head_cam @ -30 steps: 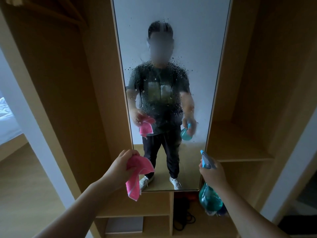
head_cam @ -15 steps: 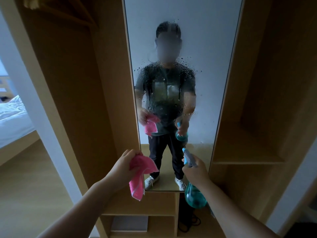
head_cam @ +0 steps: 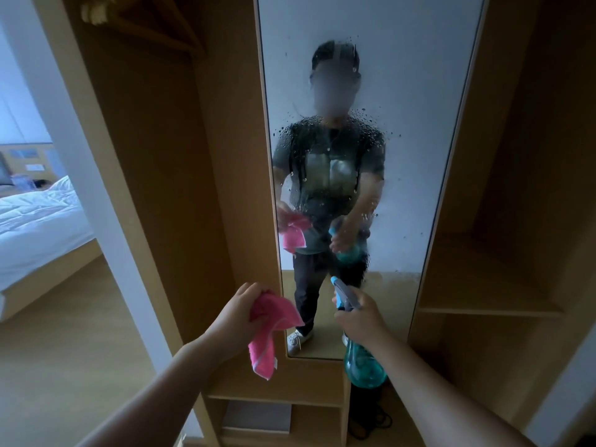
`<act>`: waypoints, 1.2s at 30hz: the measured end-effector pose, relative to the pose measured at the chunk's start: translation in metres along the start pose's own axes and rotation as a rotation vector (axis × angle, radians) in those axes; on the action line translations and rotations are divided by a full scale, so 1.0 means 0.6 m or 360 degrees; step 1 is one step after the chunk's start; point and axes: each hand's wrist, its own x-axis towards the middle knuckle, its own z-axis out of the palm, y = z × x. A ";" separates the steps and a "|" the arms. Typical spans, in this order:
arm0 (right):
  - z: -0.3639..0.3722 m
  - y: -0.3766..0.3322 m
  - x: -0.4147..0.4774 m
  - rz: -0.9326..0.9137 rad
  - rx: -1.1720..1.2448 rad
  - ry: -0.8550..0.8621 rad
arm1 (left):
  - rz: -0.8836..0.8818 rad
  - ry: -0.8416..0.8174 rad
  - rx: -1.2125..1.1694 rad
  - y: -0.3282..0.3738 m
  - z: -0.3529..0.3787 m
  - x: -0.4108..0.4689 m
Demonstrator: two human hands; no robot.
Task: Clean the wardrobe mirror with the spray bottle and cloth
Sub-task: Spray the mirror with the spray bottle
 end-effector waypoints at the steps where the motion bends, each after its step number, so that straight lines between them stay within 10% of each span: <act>1: 0.010 -0.008 0.001 -0.0010 0.0010 -0.0004 | -0.0004 0.0001 0.0003 -0.004 -0.003 -0.003; 36: 0.129 0.103 -0.019 0.0318 -0.0200 -0.0103 | -0.0259 0.0039 0.0235 -0.090 -0.004 -0.082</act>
